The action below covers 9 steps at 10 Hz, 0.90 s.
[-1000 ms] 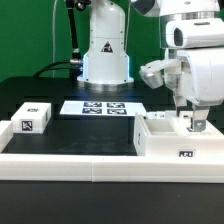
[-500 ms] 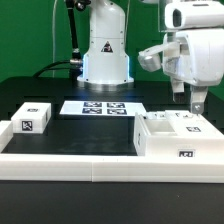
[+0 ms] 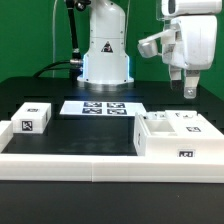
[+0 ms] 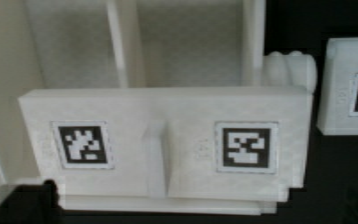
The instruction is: Assemble cabinet
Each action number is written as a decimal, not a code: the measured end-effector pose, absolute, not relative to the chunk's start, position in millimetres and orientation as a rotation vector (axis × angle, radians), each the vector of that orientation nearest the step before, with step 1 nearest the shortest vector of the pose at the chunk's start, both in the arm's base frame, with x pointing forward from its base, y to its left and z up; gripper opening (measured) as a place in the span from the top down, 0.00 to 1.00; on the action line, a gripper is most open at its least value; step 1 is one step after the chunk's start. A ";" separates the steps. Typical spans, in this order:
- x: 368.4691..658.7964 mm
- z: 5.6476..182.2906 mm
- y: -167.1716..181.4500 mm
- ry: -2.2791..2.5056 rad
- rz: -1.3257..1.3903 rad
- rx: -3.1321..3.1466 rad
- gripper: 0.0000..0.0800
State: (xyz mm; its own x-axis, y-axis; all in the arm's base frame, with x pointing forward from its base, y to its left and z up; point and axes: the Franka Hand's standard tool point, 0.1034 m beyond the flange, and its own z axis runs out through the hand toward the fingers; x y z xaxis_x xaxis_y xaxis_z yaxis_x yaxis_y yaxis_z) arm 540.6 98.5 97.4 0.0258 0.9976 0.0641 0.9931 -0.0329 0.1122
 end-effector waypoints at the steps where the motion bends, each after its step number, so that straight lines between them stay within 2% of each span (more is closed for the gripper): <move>1: 540.0 96.9 98.3 2.160 0.192 2.225 0.00; 6: 538.7 95.5 97.9 2.160 0.189 2.227 0.00; 9: 494.8 93.2 96.6 2.170 0.147 2.228 0.00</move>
Offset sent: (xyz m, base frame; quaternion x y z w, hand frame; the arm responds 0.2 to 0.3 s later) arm 0.0000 0.0000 0.0000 0.0000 0.0000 0.0000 1.0000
